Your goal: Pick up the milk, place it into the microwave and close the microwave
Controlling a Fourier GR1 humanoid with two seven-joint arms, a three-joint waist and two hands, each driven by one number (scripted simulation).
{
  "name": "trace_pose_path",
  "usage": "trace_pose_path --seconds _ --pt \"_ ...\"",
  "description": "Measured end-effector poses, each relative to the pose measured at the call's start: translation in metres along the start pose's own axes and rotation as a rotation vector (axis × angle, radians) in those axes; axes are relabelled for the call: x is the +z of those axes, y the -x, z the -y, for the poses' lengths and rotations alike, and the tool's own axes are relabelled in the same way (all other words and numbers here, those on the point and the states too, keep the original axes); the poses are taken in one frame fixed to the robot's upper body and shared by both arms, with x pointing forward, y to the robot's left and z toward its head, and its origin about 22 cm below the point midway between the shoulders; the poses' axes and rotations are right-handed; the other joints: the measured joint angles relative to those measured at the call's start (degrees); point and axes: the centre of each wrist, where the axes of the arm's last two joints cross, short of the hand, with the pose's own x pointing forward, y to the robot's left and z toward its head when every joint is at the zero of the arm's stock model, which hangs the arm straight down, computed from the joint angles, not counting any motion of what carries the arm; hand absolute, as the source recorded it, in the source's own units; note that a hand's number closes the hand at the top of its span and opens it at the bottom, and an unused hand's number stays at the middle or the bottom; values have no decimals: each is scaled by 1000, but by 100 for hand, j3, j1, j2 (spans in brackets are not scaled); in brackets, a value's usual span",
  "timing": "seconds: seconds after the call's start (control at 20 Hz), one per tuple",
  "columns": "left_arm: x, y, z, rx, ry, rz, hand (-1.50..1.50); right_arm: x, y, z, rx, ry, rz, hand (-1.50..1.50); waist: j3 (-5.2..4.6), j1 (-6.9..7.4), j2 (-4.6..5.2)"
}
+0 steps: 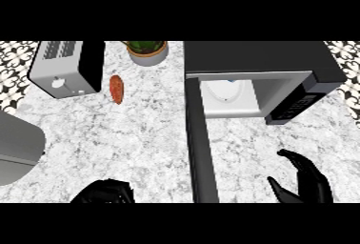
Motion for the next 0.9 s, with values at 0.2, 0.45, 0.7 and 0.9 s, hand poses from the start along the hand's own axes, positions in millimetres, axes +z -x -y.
trace_pose_path --seconds 0.2,0.45,0.7,0.9 --pt "-29 7 14 -49 41 -4 150 18 -23 16 -14 48 13 -150 3 50 16" --pt "-73 15 34 -91 112 0 150 31 -53 39 -4 75 32 -150 6 63 28" --pt "-111 26 64 -158 185 26 150 22 -75 57 47 60 55 -150 6 57 35" --pt "-134 32 90 -194 247 10 150 15 -90 62 48 42 88 -150 5 22 37"
